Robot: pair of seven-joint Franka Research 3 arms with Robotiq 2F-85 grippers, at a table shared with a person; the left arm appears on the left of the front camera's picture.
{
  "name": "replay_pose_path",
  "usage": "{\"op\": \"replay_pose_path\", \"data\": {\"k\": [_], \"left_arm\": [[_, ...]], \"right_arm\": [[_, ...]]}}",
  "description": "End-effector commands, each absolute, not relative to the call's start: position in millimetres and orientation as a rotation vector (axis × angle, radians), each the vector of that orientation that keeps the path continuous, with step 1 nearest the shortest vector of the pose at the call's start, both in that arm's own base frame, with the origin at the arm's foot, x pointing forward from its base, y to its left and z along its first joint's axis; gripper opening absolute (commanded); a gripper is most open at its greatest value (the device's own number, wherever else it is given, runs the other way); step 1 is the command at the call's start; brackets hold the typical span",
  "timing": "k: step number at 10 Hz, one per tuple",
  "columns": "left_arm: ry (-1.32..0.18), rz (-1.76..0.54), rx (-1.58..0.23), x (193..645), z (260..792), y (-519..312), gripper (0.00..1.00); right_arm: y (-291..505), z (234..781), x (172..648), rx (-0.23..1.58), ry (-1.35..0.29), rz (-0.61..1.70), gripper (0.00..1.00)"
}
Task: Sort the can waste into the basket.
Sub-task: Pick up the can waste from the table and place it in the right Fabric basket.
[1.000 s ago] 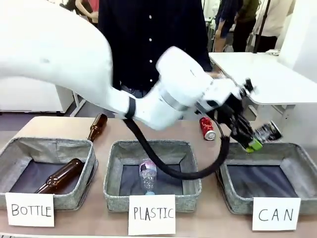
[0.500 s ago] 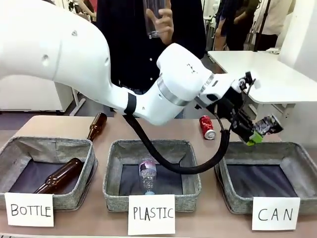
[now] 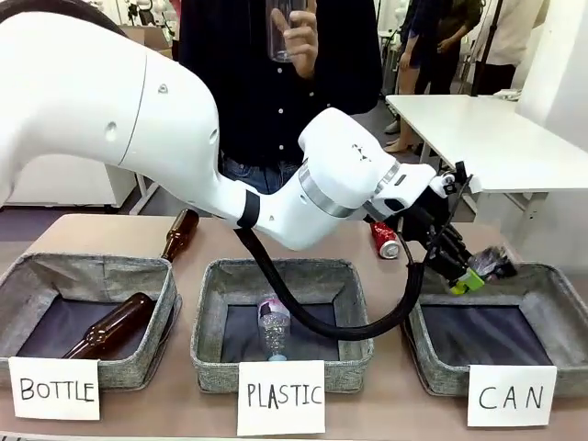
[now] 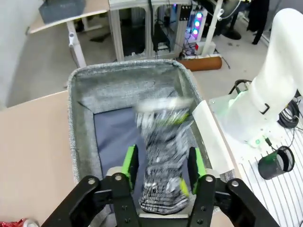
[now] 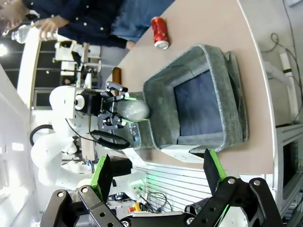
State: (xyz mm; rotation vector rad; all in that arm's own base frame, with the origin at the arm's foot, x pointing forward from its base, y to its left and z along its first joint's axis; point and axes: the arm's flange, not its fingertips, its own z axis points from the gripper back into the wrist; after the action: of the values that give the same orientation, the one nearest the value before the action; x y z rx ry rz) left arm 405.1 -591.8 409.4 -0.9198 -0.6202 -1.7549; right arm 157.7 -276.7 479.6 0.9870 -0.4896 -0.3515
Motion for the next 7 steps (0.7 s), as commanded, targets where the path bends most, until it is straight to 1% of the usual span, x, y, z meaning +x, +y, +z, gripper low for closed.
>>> {"op": "replay_pose_path", "data": {"k": [1,2,3,5,7], "left_arm": [[-0.623,-1.766,-0.930,404.3,415.1,-585.3,1.00],[-0.617,-1.766,-0.917,405.5,415.1,-586.1,1.00],[-0.607,-1.748,-0.910,405.9,415.2,-585.2,0.96],[-0.581,-1.670,-0.929,410.6,420.2,-577.1,0.96],[-0.493,-1.475,-0.935,407.7,446.4,-541.7,0.96]], "right_arm": [[-274.6,483.7,157.4,0.983,-0.484,-0.372,1.00],[-274.6,483.7,157.4,0.983,-0.484,-0.372,1.00],[-274.6,483.7,157.4,0.983,-0.484,-0.372,1.00],[-274.6,483.7,157.4,0.983,-0.484,-0.372,1.00],[-266.7,483.5,167.0,1.001,-0.502,-0.326,1.00]]}}
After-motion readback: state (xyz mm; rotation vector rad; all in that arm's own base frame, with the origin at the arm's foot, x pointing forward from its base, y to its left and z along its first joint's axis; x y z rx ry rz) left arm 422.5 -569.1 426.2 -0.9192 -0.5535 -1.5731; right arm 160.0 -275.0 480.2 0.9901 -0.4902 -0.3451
